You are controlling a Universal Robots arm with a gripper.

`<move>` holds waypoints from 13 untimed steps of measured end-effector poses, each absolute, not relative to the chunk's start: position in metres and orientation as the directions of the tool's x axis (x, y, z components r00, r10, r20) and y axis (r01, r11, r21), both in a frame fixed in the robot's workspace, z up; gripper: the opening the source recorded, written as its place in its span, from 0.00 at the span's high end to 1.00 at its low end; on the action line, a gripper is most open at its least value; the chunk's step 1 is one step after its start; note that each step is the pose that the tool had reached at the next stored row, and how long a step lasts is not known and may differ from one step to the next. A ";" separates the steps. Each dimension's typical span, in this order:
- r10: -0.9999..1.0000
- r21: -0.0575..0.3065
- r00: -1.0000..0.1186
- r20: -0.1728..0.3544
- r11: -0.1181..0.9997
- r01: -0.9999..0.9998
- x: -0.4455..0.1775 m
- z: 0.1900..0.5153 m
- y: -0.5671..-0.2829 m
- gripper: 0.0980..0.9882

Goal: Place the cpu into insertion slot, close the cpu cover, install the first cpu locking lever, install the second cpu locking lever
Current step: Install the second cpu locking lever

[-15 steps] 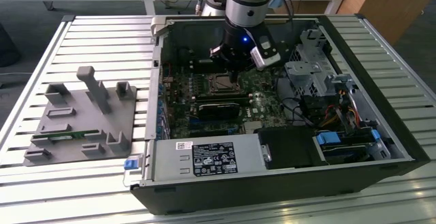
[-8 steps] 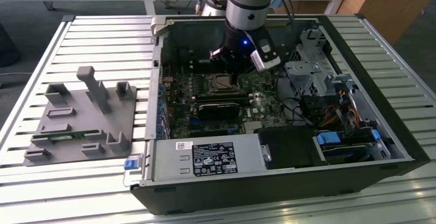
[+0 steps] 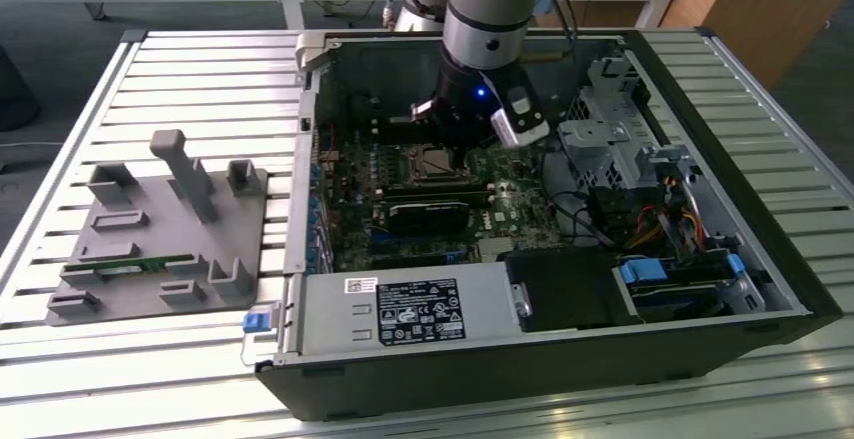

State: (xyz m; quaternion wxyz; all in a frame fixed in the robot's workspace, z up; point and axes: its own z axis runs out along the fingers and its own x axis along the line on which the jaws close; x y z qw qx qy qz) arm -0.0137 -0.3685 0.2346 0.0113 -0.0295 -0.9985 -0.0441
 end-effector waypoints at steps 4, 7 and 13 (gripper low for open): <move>0.058 0.094 -0.998 0.026 0.994 0.060 -0.014 0.233 -0.372 0.99; 0.058 0.096 -0.998 0.026 0.994 0.060 -0.021 0.233 -0.376 0.99; 0.057 0.098 -0.998 0.026 0.993 0.060 -0.041 0.232 -0.378 0.99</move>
